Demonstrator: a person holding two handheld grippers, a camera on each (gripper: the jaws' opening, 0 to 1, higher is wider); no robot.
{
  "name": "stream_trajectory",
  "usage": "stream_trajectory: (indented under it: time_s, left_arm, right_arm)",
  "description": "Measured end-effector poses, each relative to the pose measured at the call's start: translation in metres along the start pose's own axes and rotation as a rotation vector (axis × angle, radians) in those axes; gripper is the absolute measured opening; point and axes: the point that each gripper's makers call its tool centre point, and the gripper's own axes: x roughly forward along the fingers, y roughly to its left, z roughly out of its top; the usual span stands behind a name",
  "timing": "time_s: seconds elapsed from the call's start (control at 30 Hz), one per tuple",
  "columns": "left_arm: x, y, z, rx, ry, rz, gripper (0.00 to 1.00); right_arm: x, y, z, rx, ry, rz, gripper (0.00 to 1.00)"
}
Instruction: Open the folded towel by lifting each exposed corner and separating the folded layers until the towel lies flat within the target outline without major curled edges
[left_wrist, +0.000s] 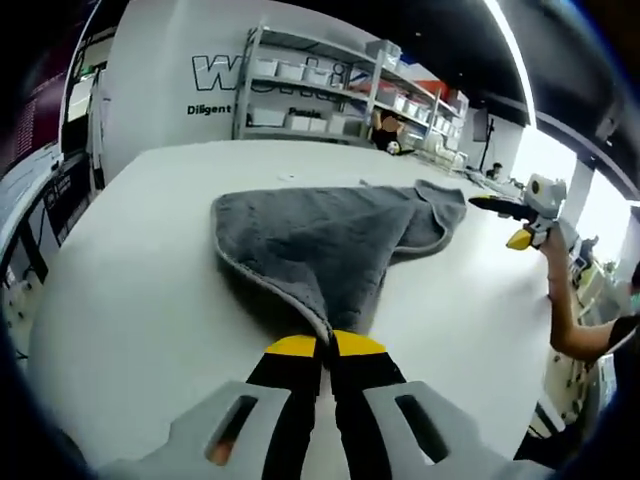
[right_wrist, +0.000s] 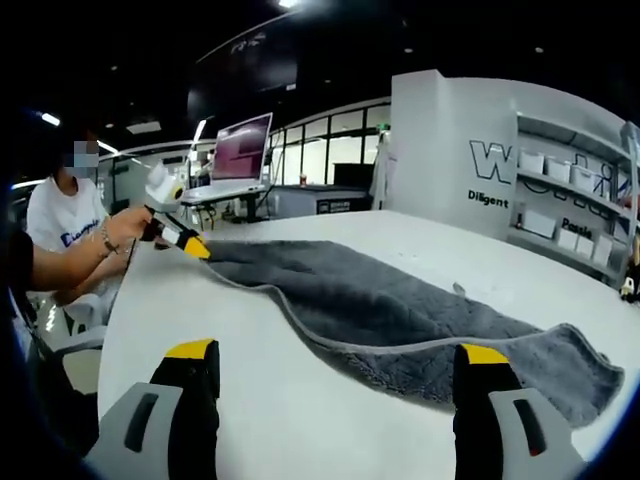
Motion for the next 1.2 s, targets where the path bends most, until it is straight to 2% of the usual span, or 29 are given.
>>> stream_trajectory:
  time_s: [0.1,0.23,0.27,0.33,0.43,0.53,0.63,0.7,0.77,0.8,0.87,0.93,0.97,1.0,1.13,1.2]
  left_arm:
    - [0.003,0.003,-0.004,0.015,0.020,0.006,0.03]
    - [0.004,0.006,-0.001,0.030,0.016,0.006,0.06]
    - [0.005,0.007,-0.001,0.032,0.017,0.009,0.08]
    - [0.005,0.010,-0.004,0.099,0.037,0.033,0.20]
    - [0.002,0.006,-0.005,0.113,0.034,0.047,0.31]
    - [-0.003,0.005,0.001,0.128,0.012,0.063,0.40]
    - [-0.011,0.004,0.014,0.164,-0.035,0.108,0.54]
    - [-0.020,0.006,0.021,0.188,-0.063,0.171,0.68]
    - [-0.023,-0.001,0.025,0.202,-0.089,0.170,0.83]
    - [-0.024,-0.003,0.028,0.202,-0.104,0.169,0.87]
    - [-0.023,-0.010,0.034,0.201,-0.144,0.143,0.90]
    - [-0.020,-0.014,0.030,0.190,-0.132,0.126,0.94]
    - [-0.017,-0.014,0.028,0.183,-0.126,0.127,0.99]
    - [-0.015,-0.013,0.027,0.177,-0.126,0.141,0.99]
    - [-0.006,-0.017,0.034,0.211,-0.192,0.131,1.00]
    - [-0.002,-0.026,0.045,0.207,-0.264,0.087,1.00]
  right_arm:
    - [0.001,-0.001,-0.001,0.005,0.003,-0.001,0.99]
    - [0.001,-0.002,-0.001,0.009,0.005,-0.002,0.99]
    - [0.002,-0.003,-0.001,0.010,0.005,-0.001,0.99]
    - [0.002,-0.003,-0.002,0.013,0.008,-0.001,0.99]
    - [0.002,-0.004,-0.003,0.018,0.011,-0.003,0.99]
    - [0.003,-0.004,-0.003,0.017,0.011,-0.003,0.99]
    - [0.003,-0.004,-0.003,0.019,0.011,-0.002,0.99]
    - [0.003,-0.004,-0.004,0.019,0.013,-0.004,0.99]
    - [0.003,-0.004,-0.005,0.021,0.016,-0.005,0.99]
    - [0.003,-0.004,-0.005,0.021,0.017,-0.005,0.99]
    - [0.004,-0.005,-0.006,0.023,0.019,-0.006,0.99]
    - [0.005,-0.006,-0.007,0.023,0.025,-0.009,0.99]
    - [0.005,-0.006,-0.009,0.023,0.031,-0.006,0.99]
    - [0.006,-0.005,-0.009,0.023,0.033,-0.006,0.99]
    - [0.006,-0.008,-0.010,0.023,0.034,-0.014,0.99]
    - [0.006,-0.010,-0.012,0.029,0.035,-0.021,0.99]
